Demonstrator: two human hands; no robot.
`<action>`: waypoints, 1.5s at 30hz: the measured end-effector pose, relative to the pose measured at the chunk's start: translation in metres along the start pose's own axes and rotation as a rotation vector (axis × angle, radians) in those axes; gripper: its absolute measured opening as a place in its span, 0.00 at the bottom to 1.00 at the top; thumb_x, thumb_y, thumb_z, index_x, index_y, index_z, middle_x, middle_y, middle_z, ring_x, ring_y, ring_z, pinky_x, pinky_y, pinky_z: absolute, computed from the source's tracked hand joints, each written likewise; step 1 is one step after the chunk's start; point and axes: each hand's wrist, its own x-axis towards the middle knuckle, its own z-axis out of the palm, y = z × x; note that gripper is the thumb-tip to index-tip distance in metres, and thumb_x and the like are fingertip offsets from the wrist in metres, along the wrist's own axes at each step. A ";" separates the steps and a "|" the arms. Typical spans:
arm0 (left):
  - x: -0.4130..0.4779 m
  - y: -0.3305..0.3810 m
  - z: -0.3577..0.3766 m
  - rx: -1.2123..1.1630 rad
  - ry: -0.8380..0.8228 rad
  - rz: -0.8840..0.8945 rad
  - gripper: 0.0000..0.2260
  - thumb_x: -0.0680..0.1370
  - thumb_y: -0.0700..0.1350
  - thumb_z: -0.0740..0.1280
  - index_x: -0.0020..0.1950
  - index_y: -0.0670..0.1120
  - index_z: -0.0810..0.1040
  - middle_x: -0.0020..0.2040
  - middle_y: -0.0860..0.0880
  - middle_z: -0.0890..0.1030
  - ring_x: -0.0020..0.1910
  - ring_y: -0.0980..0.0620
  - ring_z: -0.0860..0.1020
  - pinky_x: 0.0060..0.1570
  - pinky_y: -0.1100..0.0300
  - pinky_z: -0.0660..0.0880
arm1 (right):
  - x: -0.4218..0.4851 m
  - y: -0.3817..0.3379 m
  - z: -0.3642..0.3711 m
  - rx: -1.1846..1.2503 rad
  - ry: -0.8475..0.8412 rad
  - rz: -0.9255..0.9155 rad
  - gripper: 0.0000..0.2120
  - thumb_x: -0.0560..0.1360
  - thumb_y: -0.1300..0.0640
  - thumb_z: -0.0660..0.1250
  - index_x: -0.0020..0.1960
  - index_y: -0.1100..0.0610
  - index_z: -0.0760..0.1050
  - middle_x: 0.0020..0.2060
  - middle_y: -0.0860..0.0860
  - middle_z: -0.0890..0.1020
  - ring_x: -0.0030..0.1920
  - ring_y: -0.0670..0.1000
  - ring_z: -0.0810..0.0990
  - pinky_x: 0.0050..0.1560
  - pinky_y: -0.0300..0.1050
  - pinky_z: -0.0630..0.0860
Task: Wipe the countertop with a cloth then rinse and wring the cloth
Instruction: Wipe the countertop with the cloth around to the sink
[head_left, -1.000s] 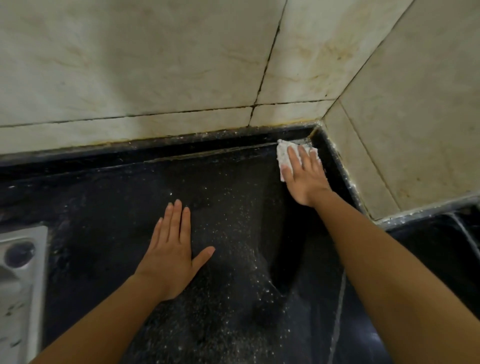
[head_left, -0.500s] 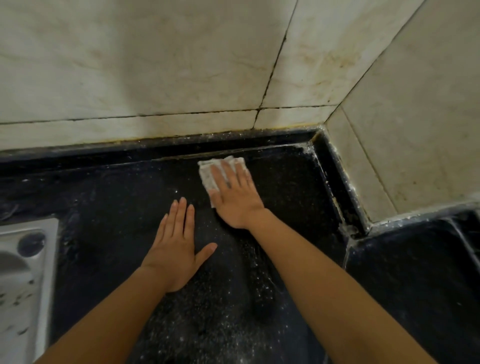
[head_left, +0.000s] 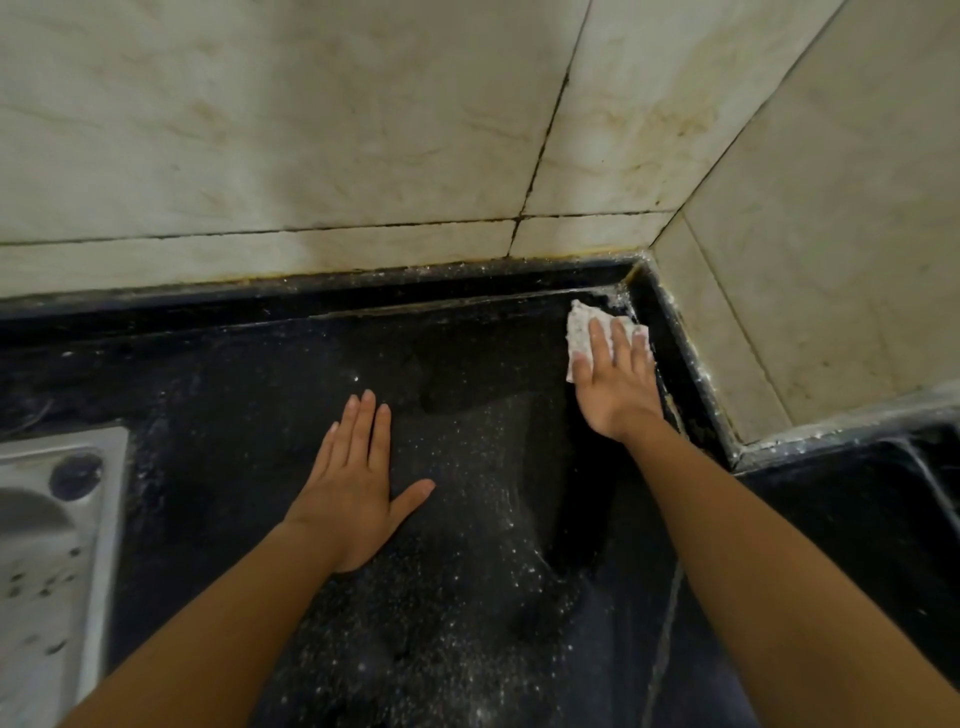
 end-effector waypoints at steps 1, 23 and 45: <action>0.000 0.000 0.000 0.002 0.004 0.000 0.41 0.70 0.71 0.35 0.69 0.44 0.24 0.70 0.45 0.23 0.70 0.48 0.25 0.69 0.55 0.31 | -0.005 -0.002 0.002 0.013 0.010 0.014 0.28 0.82 0.43 0.40 0.78 0.48 0.36 0.78 0.51 0.37 0.76 0.55 0.31 0.74 0.51 0.33; -0.066 -0.093 0.008 -0.134 0.373 -0.250 0.32 0.80 0.58 0.49 0.78 0.43 0.42 0.78 0.46 0.41 0.76 0.50 0.39 0.74 0.53 0.39 | -0.080 -0.027 0.039 -0.126 0.008 -0.280 0.28 0.80 0.40 0.38 0.78 0.45 0.38 0.78 0.50 0.39 0.76 0.53 0.33 0.73 0.49 0.33; -0.086 -0.139 0.022 -0.213 0.259 -0.496 0.35 0.79 0.62 0.42 0.76 0.43 0.33 0.76 0.46 0.33 0.74 0.50 0.32 0.73 0.53 0.34 | -0.128 -0.236 0.089 -0.222 -0.125 -0.807 0.27 0.82 0.44 0.41 0.78 0.47 0.37 0.77 0.51 0.36 0.75 0.55 0.30 0.73 0.49 0.29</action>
